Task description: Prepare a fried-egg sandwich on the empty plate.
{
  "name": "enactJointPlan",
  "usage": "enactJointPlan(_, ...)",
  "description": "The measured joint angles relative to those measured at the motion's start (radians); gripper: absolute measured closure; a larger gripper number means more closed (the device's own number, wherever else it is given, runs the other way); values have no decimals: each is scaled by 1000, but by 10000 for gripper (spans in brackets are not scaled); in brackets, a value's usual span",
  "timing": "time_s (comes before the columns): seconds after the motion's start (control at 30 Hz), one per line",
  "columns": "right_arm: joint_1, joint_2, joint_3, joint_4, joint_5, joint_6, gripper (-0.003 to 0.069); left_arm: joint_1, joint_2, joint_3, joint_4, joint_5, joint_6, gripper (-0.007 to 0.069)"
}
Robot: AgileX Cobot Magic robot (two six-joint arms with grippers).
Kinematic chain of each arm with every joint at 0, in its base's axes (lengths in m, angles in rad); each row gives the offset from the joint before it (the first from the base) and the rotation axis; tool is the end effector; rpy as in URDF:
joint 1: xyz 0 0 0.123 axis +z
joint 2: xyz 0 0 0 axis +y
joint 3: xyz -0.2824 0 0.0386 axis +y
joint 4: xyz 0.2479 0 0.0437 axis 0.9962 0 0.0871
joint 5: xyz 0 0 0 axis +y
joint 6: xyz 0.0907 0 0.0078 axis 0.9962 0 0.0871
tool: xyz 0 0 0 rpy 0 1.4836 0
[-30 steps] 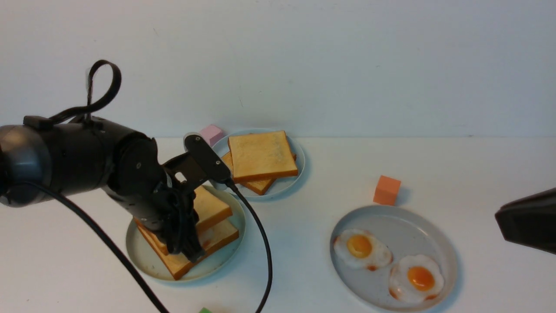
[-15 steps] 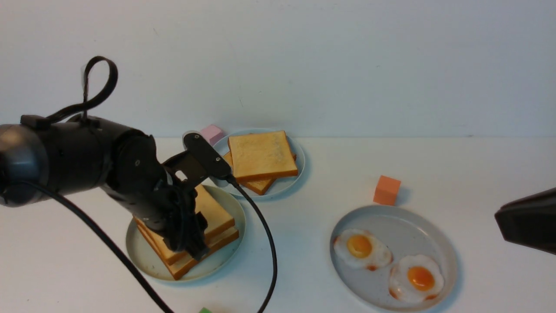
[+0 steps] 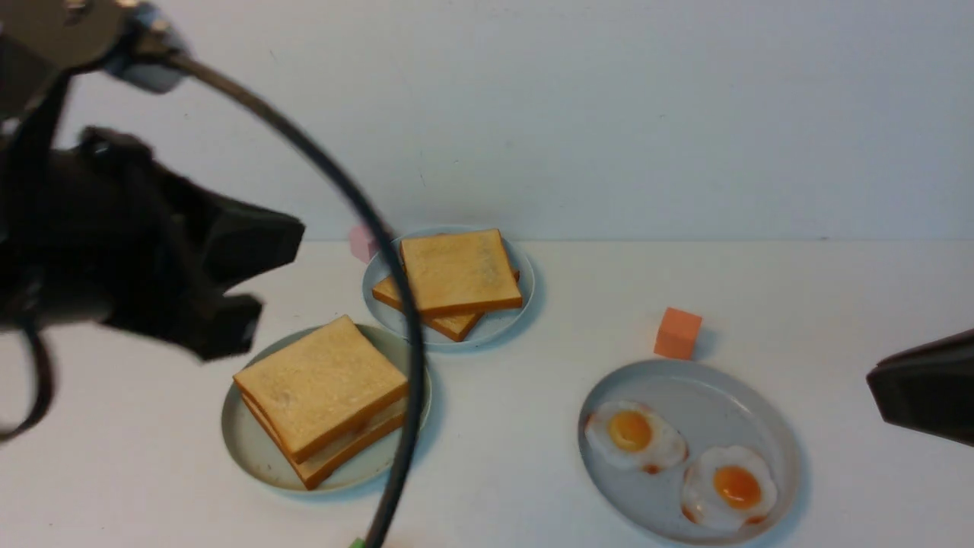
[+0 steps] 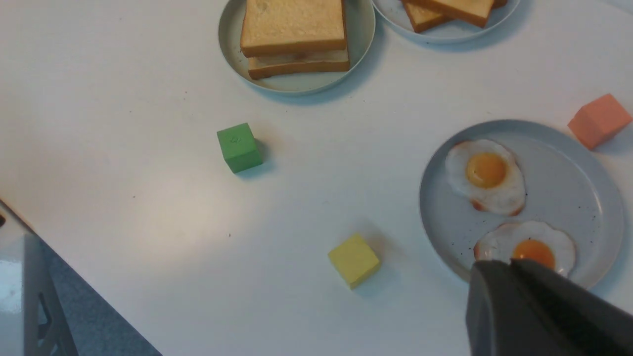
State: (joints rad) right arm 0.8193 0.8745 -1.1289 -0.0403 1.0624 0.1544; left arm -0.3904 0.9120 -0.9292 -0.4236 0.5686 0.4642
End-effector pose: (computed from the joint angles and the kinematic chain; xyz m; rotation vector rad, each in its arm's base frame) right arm 0.1018 0.1043 0.4090 -0.7654 2.2037 0.4485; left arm 0.1640 -0.0893 0.3813 0.6273 1.9052 -0.4083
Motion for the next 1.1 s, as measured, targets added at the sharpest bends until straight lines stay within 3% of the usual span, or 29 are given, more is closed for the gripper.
enactJointPlan(0.2, 0, 0, 0, 4, 3, 0, 596, 0, -413, 379, -113, -145, 0, 638)
enactJointPlan(0.43, 0, 0, 0, 7, 3, 0, 588, 0, -763, 669, -153, -325, 0, 638)
enactJointPlan(0.97, 0, -9, 0, 7, 15, 1, 568, 0, -812, 782, -163, -342, 0, 638)
enactJointPlan(1.1, -46, -33, 0, 12, 16, 1, 566, 0, -812, 782, -163, -342, 0, 638)
